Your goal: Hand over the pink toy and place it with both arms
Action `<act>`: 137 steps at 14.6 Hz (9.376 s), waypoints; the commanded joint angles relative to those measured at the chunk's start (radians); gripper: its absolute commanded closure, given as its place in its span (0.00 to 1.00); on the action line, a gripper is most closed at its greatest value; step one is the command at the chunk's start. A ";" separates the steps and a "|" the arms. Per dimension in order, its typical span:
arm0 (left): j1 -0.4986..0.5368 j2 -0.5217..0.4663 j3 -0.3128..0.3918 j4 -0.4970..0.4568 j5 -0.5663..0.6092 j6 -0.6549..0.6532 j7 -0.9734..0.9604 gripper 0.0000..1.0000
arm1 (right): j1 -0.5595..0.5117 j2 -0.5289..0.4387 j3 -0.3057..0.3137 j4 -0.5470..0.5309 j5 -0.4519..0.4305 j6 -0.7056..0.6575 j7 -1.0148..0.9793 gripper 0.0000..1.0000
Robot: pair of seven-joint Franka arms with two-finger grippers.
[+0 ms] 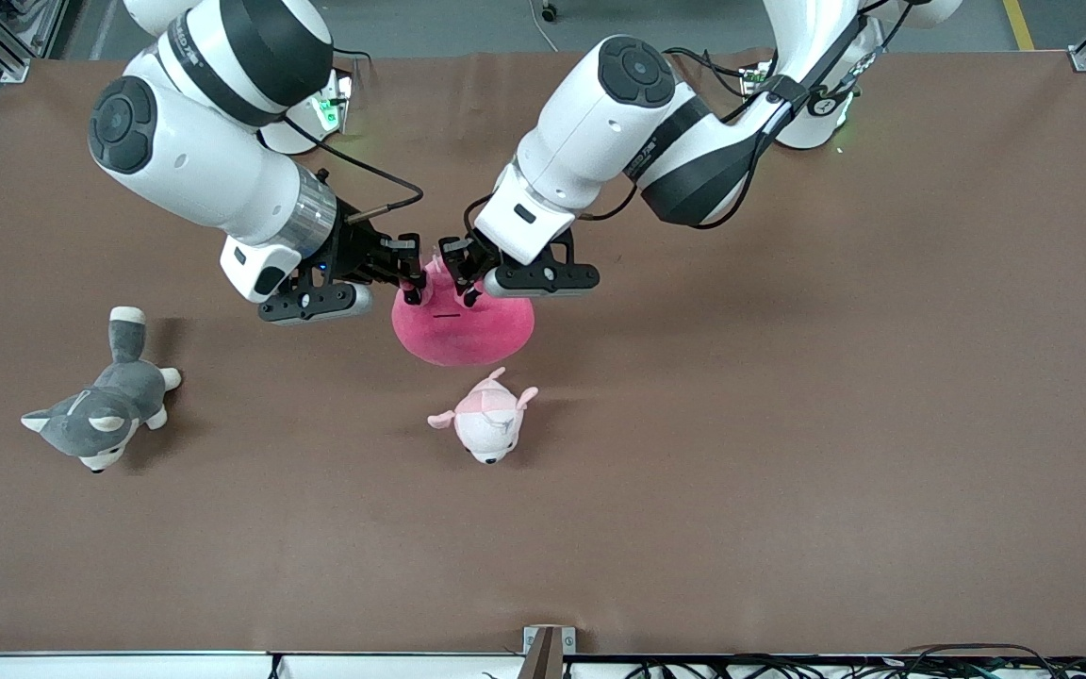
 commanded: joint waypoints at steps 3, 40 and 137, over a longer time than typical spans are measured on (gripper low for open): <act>-0.002 -0.007 0.003 0.009 0.021 0.006 -0.001 0.72 | 0.000 -0.006 -0.003 0.010 0.011 -0.023 -0.006 1.00; 0.768 -0.564 -0.003 -0.197 -0.004 -0.697 0.944 0.00 | -0.512 0.370 -0.011 0.149 0.183 -0.177 -0.578 1.00; 0.481 -0.549 0.324 -0.211 0.036 -0.697 0.929 0.00 | -0.572 -0.316 0.054 -0.114 -0.454 -0.229 -0.387 0.00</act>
